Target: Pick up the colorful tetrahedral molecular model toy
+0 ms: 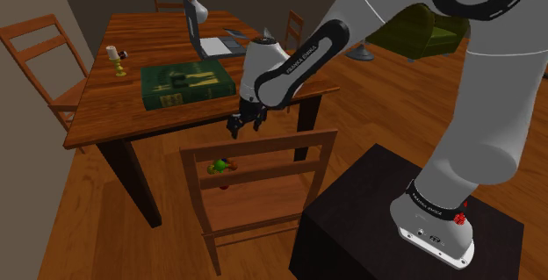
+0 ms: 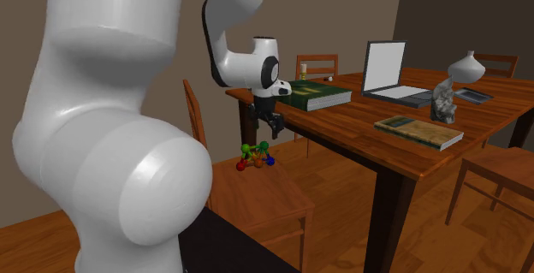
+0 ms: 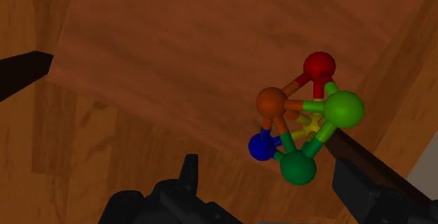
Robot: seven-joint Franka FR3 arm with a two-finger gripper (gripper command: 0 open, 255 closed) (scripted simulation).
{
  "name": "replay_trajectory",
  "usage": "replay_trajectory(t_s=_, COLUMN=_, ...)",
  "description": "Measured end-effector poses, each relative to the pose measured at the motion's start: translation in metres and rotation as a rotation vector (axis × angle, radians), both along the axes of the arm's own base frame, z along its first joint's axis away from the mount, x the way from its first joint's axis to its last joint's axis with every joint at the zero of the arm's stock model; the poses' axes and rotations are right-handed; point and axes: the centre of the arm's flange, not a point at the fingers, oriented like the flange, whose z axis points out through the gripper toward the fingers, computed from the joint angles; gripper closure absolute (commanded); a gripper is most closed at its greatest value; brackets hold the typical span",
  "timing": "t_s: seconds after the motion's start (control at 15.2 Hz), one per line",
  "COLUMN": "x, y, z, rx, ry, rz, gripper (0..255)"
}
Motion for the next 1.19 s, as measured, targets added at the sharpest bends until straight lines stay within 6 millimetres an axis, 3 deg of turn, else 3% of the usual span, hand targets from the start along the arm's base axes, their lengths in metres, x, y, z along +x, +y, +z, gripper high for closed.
replay_trajectory(t_s=0.53, x=0.064, y=0.055, z=-0.057, rx=0.050, ry=-0.032, rz=-0.023, gripper=0)
replay_trajectory(t_s=1.12, x=0.073, y=0.063, z=-0.101, rx=0.060, ry=-0.040, rz=-0.037, gripper=0)
replay_trajectory(t_s=1.19, x=0.073, y=0.063, z=-0.101, rx=0.063, ry=-0.043, rz=-0.043, gripper=255)
